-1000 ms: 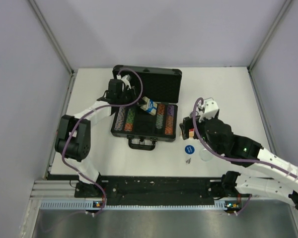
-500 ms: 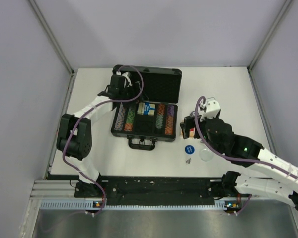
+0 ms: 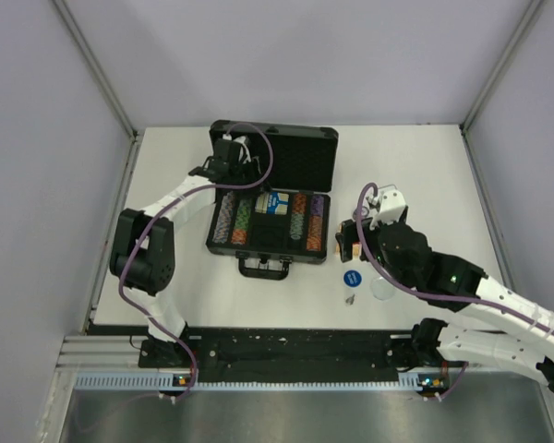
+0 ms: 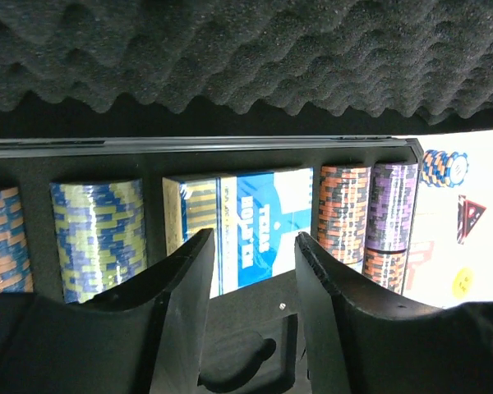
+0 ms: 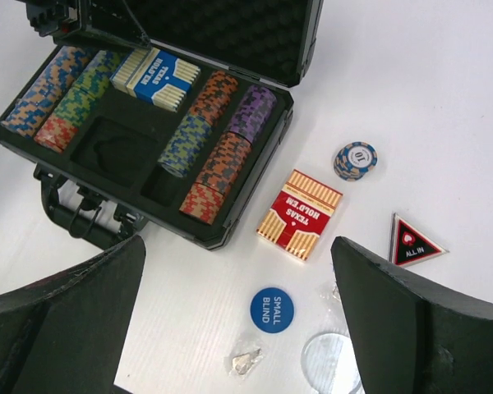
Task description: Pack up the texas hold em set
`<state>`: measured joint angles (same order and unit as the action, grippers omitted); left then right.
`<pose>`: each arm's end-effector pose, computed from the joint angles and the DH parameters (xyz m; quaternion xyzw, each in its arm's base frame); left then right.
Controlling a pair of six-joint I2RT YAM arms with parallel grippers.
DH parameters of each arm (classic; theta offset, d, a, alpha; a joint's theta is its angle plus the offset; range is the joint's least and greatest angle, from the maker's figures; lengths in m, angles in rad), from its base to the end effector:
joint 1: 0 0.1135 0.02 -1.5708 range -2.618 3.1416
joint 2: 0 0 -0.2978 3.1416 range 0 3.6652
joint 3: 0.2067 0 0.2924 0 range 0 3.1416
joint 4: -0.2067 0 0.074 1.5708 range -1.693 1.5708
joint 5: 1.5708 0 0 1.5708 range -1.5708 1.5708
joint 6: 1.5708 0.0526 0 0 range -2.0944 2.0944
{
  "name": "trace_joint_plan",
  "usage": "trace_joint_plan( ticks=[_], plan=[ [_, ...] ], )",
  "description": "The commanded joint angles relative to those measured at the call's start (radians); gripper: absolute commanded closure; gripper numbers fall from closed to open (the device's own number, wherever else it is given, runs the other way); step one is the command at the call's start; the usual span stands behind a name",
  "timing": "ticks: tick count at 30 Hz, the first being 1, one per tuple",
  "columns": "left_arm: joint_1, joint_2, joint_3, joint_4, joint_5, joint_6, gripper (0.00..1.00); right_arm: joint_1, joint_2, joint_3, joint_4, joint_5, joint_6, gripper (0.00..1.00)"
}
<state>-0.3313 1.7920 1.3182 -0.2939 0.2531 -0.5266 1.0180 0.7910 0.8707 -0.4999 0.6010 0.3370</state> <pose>0.4281 -0.1612 0.2401 -0.0399 0.9136 -0.2669 0.3043 0.1294 0.1531 0.3600 -0.1158 0.8092 0.1323 0.5606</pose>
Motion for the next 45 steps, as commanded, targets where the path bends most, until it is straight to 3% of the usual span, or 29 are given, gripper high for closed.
trace_joint_plan(
  ticks=[1,12,21,31,45],
  plan=[
    [-0.009,0.043,0.046,-0.005,0.006,-0.001,0.53,-0.004,-0.019,-0.002,0.004,0.017,0.011,0.05],
    [-0.008,0.052,0.024,-0.05,-0.06,0.019,0.55,-0.007,-0.022,-0.015,-0.002,0.033,0.017,0.05],
    [-0.026,-0.069,-0.025,0.002,-0.196,0.048,0.53,-0.007,-0.015,-0.013,-0.002,0.031,0.016,0.05],
    [-0.044,-0.016,-0.045,-0.004,-0.183,0.043,0.55,-0.006,-0.024,-0.018,-0.003,0.031,0.014,0.05],
    [-0.08,-0.026,-0.206,0.156,-0.181,-0.093,0.8,-0.006,-0.024,-0.015,-0.017,0.031,0.016,0.06]
  ],
)
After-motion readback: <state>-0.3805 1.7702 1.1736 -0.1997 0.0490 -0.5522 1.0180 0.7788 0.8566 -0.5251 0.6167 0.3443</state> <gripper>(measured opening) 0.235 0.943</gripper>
